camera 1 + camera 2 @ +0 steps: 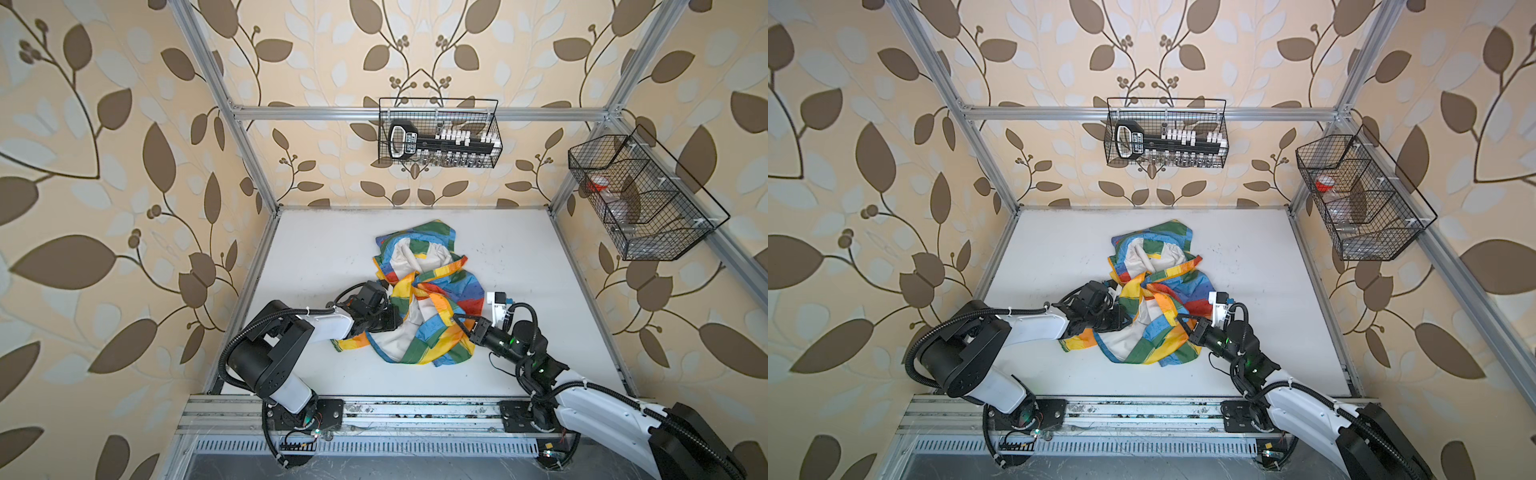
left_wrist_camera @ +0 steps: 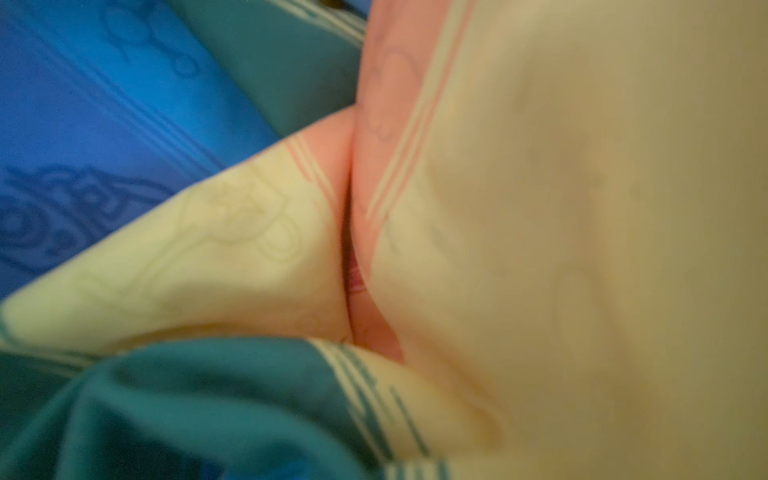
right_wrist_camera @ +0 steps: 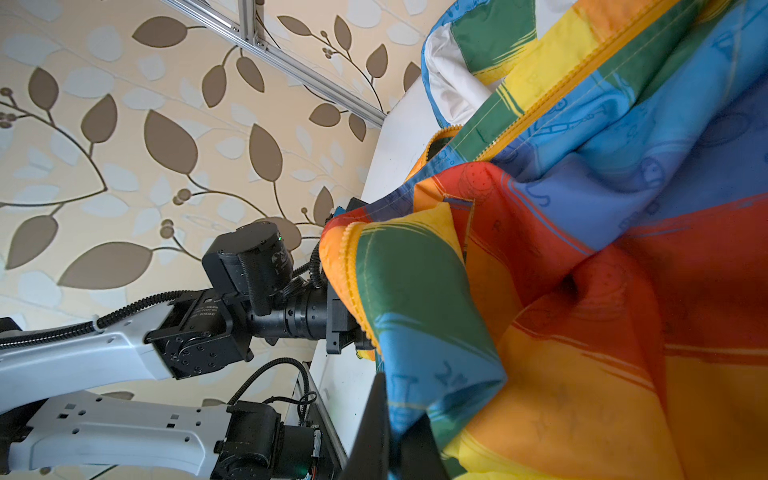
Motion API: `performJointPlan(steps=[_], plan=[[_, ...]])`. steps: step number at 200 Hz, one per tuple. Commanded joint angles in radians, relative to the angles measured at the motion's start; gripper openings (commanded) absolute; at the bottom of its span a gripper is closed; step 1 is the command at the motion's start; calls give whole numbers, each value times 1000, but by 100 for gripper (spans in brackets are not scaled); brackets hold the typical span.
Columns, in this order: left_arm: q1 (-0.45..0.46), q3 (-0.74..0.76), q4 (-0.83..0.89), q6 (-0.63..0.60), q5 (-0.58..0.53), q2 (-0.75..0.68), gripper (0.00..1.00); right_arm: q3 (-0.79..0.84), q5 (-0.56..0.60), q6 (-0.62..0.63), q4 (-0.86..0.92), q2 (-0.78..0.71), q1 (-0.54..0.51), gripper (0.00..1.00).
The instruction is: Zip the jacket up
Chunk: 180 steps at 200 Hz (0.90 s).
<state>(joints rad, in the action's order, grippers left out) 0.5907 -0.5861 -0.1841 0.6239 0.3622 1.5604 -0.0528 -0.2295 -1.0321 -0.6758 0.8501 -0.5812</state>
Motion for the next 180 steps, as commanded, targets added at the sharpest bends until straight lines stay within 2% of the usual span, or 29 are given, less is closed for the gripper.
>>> performJointPlan(steps=[1,29,106,141,164,180], plan=[[12,-28,16,-35,24,9,10,15,-11,-13,-12,-10,4,0],[12,-28,30,-43,21,6,14,16,-14,-15,-12,-9,7,0],[34,-38,58,-48,-24,18,12,16,-18,-19,-13,-7,11,0],[44,-39,48,-35,-31,29,8,16,-17,-19,-13,-6,11,0],[48,-45,46,-24,-37,27,0,12,-17,-15,-14,-8,11,0],[46,-58,64,-18,-37,-2,0,2,-14,-8,-12,-10,12,0]])
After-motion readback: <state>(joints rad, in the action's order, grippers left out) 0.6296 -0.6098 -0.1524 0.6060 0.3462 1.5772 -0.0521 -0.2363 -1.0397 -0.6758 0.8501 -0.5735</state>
